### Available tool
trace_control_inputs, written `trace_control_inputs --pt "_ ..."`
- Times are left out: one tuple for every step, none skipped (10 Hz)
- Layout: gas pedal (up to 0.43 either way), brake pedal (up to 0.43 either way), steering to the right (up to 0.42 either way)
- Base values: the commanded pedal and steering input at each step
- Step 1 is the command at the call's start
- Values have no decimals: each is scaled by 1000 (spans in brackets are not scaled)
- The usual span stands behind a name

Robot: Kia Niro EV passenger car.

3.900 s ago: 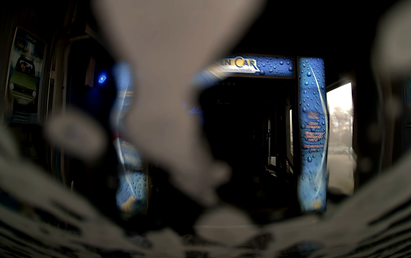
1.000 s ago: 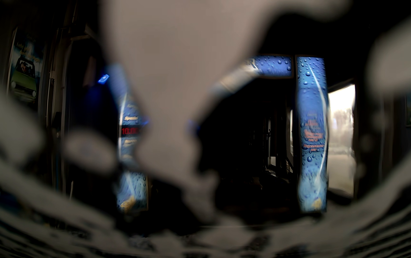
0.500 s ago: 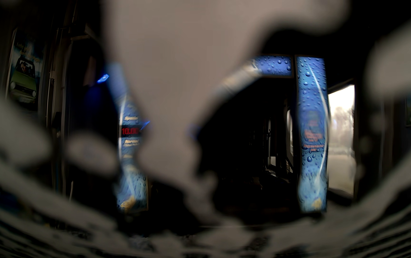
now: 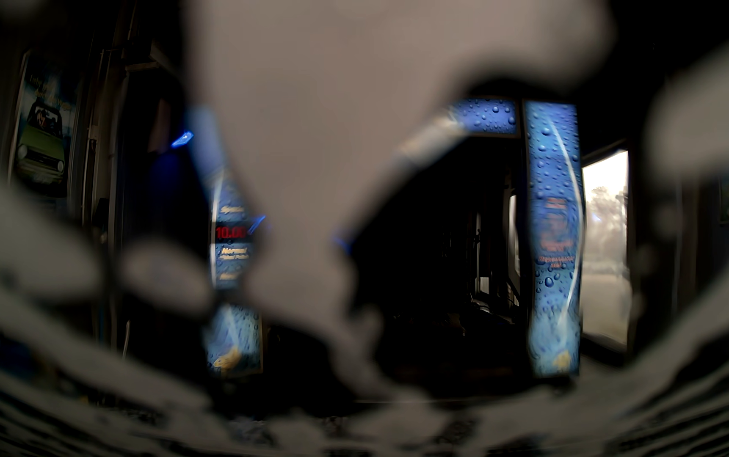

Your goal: Follow the waypoints while adhering to traffic rules and regulations

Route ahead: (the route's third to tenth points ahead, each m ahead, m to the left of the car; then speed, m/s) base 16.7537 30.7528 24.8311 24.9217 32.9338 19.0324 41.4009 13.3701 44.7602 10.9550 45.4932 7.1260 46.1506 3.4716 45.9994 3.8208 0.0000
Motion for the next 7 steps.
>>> trace_control_inputs --pt "0 0 -15" --pt "0 0 -14" --pt "0 0 -14" --pt "0 0 -14" --pt "0 0 -14" --pt "0 0 -14" --pt "0 0 -15"
